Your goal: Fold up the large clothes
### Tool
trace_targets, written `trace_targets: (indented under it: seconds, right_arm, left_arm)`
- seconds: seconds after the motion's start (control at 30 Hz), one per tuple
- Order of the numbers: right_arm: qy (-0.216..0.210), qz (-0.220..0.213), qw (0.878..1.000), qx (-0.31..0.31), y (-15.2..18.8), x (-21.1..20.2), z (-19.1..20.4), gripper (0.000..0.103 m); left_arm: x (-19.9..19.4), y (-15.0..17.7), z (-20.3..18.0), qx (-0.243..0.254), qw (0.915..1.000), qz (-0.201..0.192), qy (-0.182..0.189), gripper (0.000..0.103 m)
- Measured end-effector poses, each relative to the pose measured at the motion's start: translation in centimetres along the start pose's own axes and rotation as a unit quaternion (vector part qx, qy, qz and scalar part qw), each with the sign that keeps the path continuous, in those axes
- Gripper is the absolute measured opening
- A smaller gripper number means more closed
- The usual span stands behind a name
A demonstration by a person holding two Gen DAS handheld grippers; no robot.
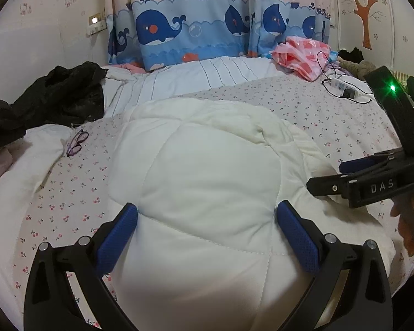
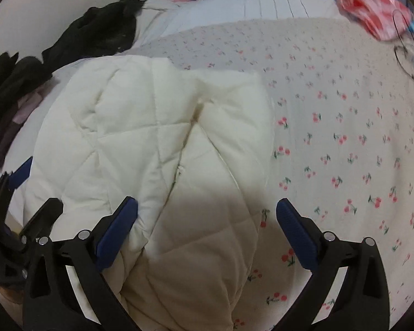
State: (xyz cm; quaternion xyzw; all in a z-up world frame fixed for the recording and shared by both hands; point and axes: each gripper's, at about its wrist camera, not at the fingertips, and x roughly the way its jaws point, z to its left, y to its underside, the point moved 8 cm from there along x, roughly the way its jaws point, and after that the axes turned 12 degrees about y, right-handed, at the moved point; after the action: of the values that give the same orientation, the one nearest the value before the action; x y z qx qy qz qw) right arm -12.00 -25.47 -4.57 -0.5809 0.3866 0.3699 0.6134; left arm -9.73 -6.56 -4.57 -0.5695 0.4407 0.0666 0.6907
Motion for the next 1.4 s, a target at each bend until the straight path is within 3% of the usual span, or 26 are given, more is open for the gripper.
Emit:
trace_targets:
  seconds: [0.17,0.23,0.3,0.37,0.43,0.57,0.63,0.73,0.83,0.9,0.97,1.03,1.1,1.17,1.2,1.23,1.27,1.33,1.4]
  right_arm:
    - [0.025,-0.001,1.000,-0.012,-0.1,-0.5,0.1,0.097]
    - [-0.003,-0.003,1.000,-0.006,-0.2,-1.5,0.2,0.096]
    - [-0.080,-0.002,0.997,0.013,-0.1,-3.2,0.8,0.096]
    - [-0.092,0.006,0.996,-0.007,0.6,-4.0,1.4,0.096]
    - [-0.045,0.037,0.997,-0.057,2.6,-2.6,2.0,0.096]
    - [-0.022,0.050,0.997,-0.056,4.0,-0.9,2.0,0.097]
    - [-0.006,0.043,0.997,-0.060,4.0,-1.6,2.1,0.097]
    - [-0.011,0.033,0.998,-0.046,4.0,-2.5,1.9,0.096]
    - [-0.038,0.030,0.999,-0.003,3.8,-3.4,1.2,0.096]
    - [-0.060,0.041,0.997,0.033,4.1,-3.1,0.5,0.096]
    - [-0.092,0.074,0.991,0.069,5.0,-1.1,0.3,0.096]
    - [-0.147,0.117,0.974,0.127,6.0,1.0,0.2,0.097]
    - [-0.175,0.131,0.964,0.151,6.0,1.7,-0.1,0.097]
    - [-0.191,0.139,0.960,0.152,6.2,1.4,0.5,0.097]
    - [-0.190,0.141,0.960,0.151,6.3,1.5,0.4,0.097]
    - [-0.190,0.141,0.960,0.149,6.4,1.5,0.4,0.097]
    - [-0.194,0.144,0.958,0.151,6.7,1.4,0.1,0.097]
    - [-0.191,0.143,0.962,0.135,6.8,1.4,0.1,0.096]
    - [-0.140,0.133,0.979,0.064,7.3,0.7,1.4,0.096]
  left_arm:
    - [-0.2,0.0,0.0,-0.003,1.0000,-0.002,0.002,0.096]
    - [-0.3,-0.1,0.3,-0.012,0.9999,-0.003,0.009,0.096]
    - [-0.4,-0.1,0.6,-0.023,0.9995,-0.003,0.021,0.096]
    - [-0.4,-0.1,0.8,-0.029,0.9992,-0.004,0.027,0.096]
    - [-0.5,-0.1,0.7,-0.029,0.9991,-0.005,0.031,0.096]
    - [-1.4,-0.5,0.4,-0.036,0.9961,-0.024,0.078,0.096]
    - [-3.0,-1.3,2.2,-0.090,0.9868,-0.050,0.125,0.096]
    - [-4.9,-1.0,7.9,-0.206,0.9690,-0.073,0.114,0.096]
    - [-5.0,1.7,12.3,-0.300,0.9465,-0.047,0.109,0.096]
    - [-3.6,4.1,13.0,-0.336,0.9350,0.005,0.115,0.096]
    - [-1.8,6.0,12.3,-0.357,0.9222,0.044,0.142,0.097]
    - [-1.0,6.5,11.8,-0.390,0.9061,0.040,0.158,0.097]
    - [-1.0,4.5,10.4,-0.353,0.9206,0.044,0.162,0.097]
    - [-1.6,1.0,6.2,-0.258,0.9481,0.056,0.177,0.095]
    - [-1.5,-0.2,4.2,-0.201,0.9678,0.077,0.130,0.095]
    - [-1.4,-0.6,3.3,-0.173,0.9742,0.084,0.117,0.095]
    - [-1.3,-1.0,2.6,-0.154,0.9780,0.088,0.109,0.095]
    - [-1.1,-0.8,2.9,-0.175,0.9743,0.079,0.119,0.095]
    - [-0.6,0.2,2.8,-0.188,0.9712,0.084,0.120,0.095]
